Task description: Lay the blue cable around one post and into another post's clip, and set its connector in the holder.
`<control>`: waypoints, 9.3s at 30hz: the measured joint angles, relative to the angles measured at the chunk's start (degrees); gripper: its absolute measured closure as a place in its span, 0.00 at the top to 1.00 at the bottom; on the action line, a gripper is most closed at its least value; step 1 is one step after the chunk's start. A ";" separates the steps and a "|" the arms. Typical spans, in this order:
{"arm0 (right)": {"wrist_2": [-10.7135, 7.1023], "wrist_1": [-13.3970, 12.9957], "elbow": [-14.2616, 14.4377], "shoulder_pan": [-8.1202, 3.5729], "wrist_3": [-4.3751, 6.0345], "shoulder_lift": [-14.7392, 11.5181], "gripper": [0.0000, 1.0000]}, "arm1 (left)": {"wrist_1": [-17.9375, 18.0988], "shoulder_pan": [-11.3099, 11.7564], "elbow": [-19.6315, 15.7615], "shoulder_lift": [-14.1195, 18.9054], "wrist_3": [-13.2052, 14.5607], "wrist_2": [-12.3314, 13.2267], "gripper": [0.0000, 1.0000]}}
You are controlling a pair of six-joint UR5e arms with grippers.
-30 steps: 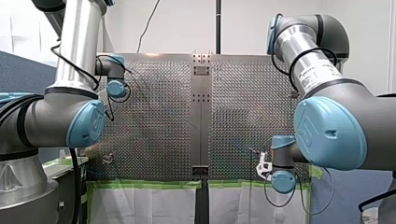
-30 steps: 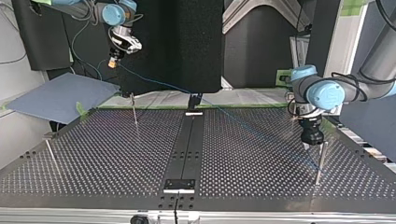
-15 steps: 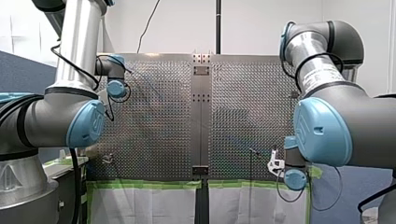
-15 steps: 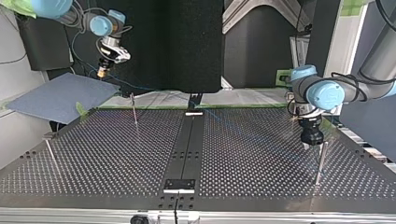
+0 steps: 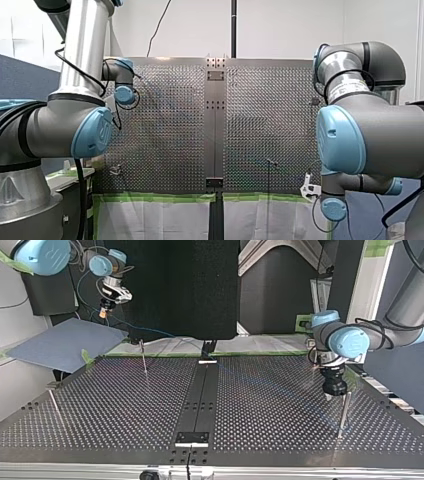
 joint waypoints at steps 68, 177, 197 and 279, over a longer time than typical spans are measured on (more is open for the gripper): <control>-12.65 4.91 3.32 -0.03 1.84 -20.11 0.00 | -1.10 0.18 0.12 0.06 -5.36 3.28 1.00; -12.22 5.14 3.31 -0.03 5.22 -20.01 0.00 | -46.79 -4.41 6.18 26.37 30.84 -7.76 1.00; -12.22 4.97 3.31 -0.01 5.14 -20.01 0.00 | -56.46 -4.76 6.18 26.44 36.79 -7.56 1.00; -12.28 6.06 3.30 -0.01 2.74 -20.01 0.00 | -45.58 -10.73 -5.41 35.77 24.08 4.04 1.00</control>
